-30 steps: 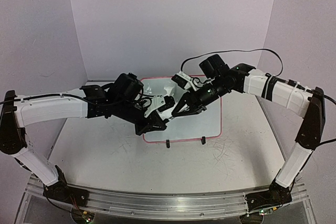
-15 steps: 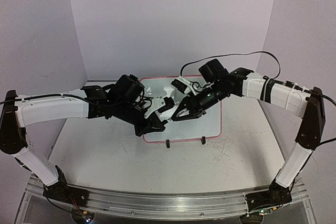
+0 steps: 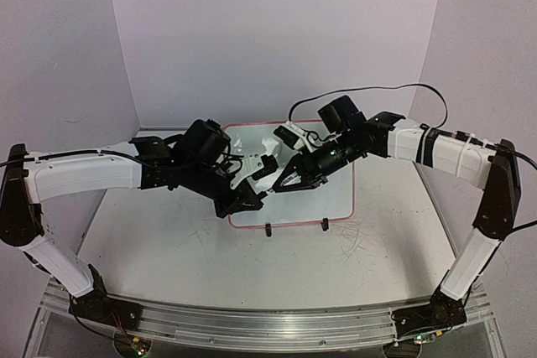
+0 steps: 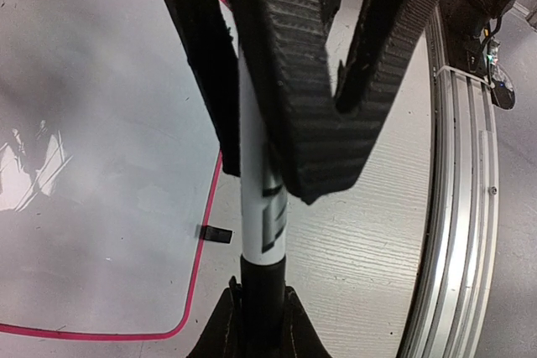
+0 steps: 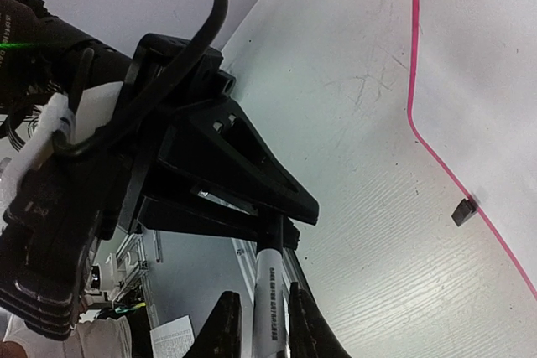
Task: Write a sentence on the whiteboard
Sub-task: Pass from the left arm to the right
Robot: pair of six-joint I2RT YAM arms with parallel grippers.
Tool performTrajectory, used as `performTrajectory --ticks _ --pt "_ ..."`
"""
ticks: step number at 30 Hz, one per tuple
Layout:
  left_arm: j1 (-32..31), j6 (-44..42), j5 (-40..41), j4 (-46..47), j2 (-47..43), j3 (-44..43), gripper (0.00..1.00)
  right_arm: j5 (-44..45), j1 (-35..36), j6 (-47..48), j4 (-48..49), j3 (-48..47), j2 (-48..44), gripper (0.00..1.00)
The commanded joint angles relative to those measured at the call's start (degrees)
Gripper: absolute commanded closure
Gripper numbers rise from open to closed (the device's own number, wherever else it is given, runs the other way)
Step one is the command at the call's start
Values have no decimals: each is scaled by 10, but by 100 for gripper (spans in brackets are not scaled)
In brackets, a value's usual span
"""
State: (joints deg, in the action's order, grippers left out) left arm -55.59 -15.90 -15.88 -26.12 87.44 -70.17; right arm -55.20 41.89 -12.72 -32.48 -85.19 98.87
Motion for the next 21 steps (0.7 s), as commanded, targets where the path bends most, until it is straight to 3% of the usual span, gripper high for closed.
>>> performTrajectory --ticks 1,5,9,11,12,14,16,21 --pt "-2 8 -12 25 -2 -37 100 -11 5 -16 35 8 -20 80" --pt "-2 9 -12 25 1 -37 100 -19 5 -25 45 14 -19 82" --pt "-2 11 -11 25 3 -40 100 -14 5 -25 49 18 -22 100" --pt "-2 16 -6 25 1 -40 100 -12 5 -24 54 23 -25 100" --pt "-2 23 2 25 -2 -40 96 -9 5 -22 55 25 -27 100" --pt "-1 31 12 26 -13 -36 75 -2 5 -19 57 31 -32 100" --pt "-1 32 6 32 -24 -30 63 -3 5 -18 60 36 -35 100" --pt "-1 33 -5 38 -30 -30 63 -4 5 -24 68 42 -38 100"
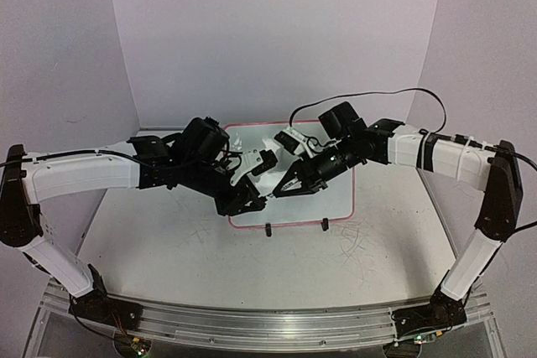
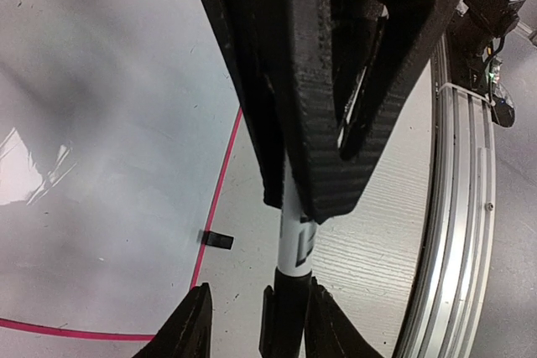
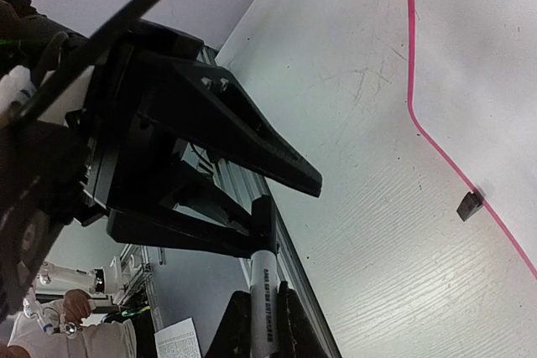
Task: Write a sentence on the whiteboard
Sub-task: Pass from the left arm to the right, then open the pen cap from the whiteboard marker.
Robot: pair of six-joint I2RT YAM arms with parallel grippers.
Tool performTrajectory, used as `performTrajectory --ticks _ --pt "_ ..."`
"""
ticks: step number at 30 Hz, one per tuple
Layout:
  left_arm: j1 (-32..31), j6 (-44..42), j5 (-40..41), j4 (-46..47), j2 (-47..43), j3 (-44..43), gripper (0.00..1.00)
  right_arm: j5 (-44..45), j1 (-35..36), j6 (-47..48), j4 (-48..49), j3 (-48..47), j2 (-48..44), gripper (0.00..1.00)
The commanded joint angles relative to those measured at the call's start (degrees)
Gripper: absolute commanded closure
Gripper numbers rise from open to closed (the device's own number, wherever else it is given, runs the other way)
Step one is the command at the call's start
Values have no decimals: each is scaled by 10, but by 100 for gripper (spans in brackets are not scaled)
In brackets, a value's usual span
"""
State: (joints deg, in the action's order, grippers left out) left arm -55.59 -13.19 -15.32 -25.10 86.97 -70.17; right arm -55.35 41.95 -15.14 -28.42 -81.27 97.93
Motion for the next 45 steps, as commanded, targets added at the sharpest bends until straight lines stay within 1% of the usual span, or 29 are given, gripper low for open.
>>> performTrajectory --ticks 1,5,11,16,18,19,22,24,25,26,28,30,33,35,37,40,42,44,45 --pt "-1 5 -12 27 -24 -30 65 -3 4 -1 29 3 -29 100" --pt "-1 4 -20 27 -19 -29 71 -7 4 -9 38 8 -36 100" --pt "-1 -7 -10 27 -24 -20 99 -1 4 -14 43 16 -48 100" --pt "0 -38 13 27 -59 11 100 15 0 17 42 37 -82 100" --pt "2 -58 40 30 -83 32 100 13 -17 33 42 54 -113 100" --pt "3 -70 55 30 -100 41 100 11 -31 39 41 68 -129 100" --pt "5 -90 102 31 -149 68 100 -10 -108 65 42 118 -195 100" --pt "8 -94 138 31 -176 86 100 -17 -150 94 42 144 -263 100" --pt "10 -92 156 32 -189 91 100 1 -155 103 42 150 -293 100" --pt "12 -90 172 34 -202 98 100 38 -159 112 42 154 -319 100" --pt "15 -76 205 46 -223 112 100 153 -159 116 46 157 -368 100" --pt "15 -51 248 70 -237 127 100 249 -159 121 66 164 -410 100" --pt "15 3 324 115 -260 154 100 341 -159 131 114 180 -452 100" --pt "15 52 369 145 -272 179 100 414 -159 132 162 196 -473 100" --pt "16 103 420 166 -280 202 100 470 -159 134 214 214 -486 100" --pt "16 203 500 175 -284 230 100 509 -159 119 282 235 -494 100" --pt "16 252 540 164 -280 242 100 534 -159 106 328 248 -494 100" --pt "17 332 587 135 -273 248 100 551 -159 88 347 255 -488 100" --pt "17 369 595 124 -268 252 100 553 -159 82 349 255 -483 100"
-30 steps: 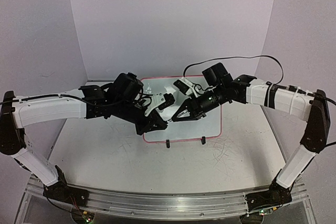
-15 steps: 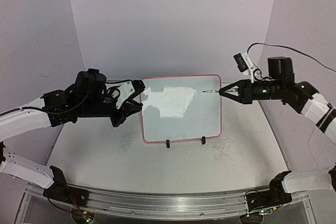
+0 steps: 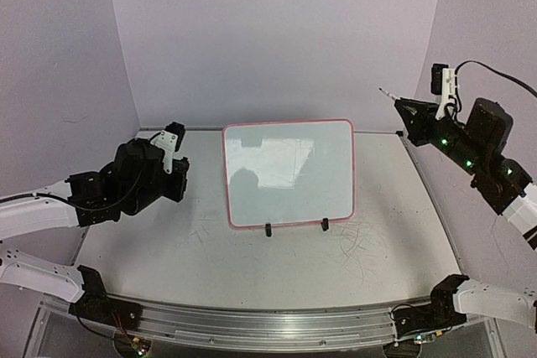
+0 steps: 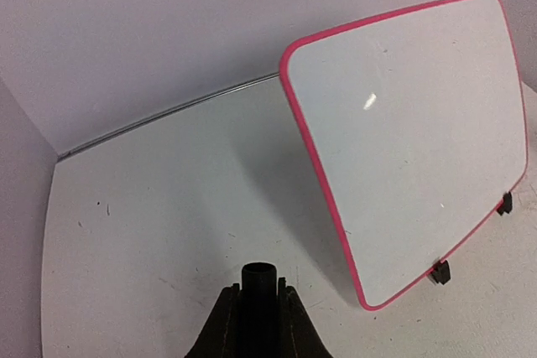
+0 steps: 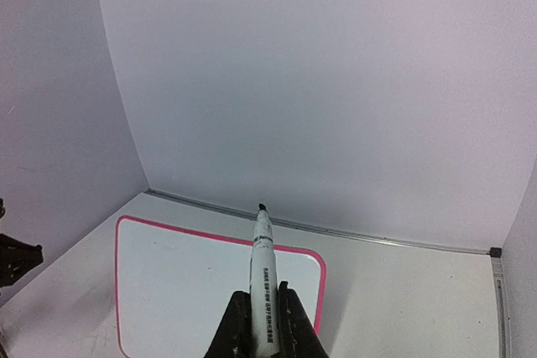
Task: Write a sentence on the whiteboard
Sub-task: Open the pen cap from the whiteboard marker, then put down the pen cap at the corner of the board.
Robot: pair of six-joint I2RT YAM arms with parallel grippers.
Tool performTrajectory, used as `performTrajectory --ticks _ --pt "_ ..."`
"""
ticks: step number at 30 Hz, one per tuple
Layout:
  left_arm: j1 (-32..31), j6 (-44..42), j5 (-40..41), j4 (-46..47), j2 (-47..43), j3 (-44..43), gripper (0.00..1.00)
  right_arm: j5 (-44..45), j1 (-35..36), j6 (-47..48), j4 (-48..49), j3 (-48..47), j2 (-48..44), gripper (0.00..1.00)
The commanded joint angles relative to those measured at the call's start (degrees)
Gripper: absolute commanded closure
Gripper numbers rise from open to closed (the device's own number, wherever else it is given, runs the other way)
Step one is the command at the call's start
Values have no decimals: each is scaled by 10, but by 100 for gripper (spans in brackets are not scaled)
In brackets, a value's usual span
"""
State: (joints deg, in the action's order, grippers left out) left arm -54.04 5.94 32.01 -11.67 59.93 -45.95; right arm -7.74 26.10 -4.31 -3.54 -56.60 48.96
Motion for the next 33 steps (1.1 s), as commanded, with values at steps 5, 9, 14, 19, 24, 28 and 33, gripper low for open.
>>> performTrajectory --ticks 5,9,14,19,24,28,33 --pt "2 289 117 -36 51 31 100 65 0 -33 107 9 27 100" --pt "2 335 104 -37 106 41 100 56 0 -33 107 4 37 100" --pt "3 374 115 -37 154 51 100 51 0 -28 106 8 28 100" --pt "2 377 128 -37 197 56 100 38 0 -27 104 14 22 100" --pt "2 406 119 -37 238 67 100 36 0 -30 109 26 14 100" --pt "2 446 120 -36 243 82 100 31 0 -29 113 32 9 100" --pt "1 486 128 -36 243 105 97 24 0 -26 114 30 13 100"
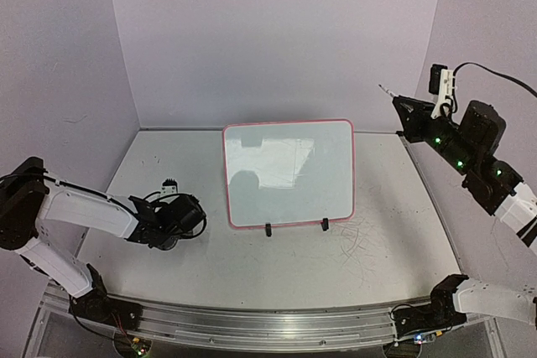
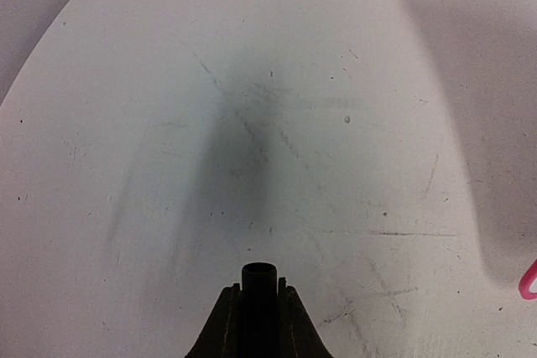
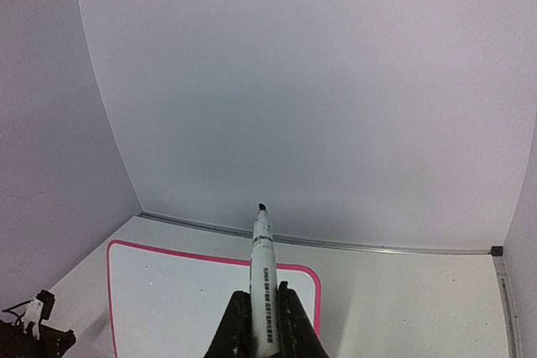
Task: Write a sentence on the whiteboard
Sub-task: Put down the pen cap at the corner of the board.
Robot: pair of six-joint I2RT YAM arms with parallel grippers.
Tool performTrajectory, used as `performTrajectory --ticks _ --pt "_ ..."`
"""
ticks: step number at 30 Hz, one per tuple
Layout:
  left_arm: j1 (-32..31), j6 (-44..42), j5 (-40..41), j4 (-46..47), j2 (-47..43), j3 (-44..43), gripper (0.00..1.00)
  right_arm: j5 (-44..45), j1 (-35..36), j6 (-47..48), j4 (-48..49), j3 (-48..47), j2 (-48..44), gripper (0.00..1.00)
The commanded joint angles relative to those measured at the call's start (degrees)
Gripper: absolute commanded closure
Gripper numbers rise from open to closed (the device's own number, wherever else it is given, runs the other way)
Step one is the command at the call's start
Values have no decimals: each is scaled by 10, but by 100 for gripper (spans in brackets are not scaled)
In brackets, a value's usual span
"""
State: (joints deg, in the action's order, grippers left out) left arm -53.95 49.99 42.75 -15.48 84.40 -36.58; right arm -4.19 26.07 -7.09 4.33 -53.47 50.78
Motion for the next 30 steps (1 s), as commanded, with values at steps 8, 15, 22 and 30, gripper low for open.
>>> performTrajectory --ticks 8,15,22,30 --pt "1 58 17 3 16 15 95 -28 0 -4 37 0 5 100" --pt "1 74 21 6 24 24 90 -31 0 -6 38 2 1 100" --pt "1 75 27 17 46 17 88 -32 0 -10 38 6 -1 100" --pt "2 67 21 29 84 3 88 -37 0 -16 40 6 0 100"
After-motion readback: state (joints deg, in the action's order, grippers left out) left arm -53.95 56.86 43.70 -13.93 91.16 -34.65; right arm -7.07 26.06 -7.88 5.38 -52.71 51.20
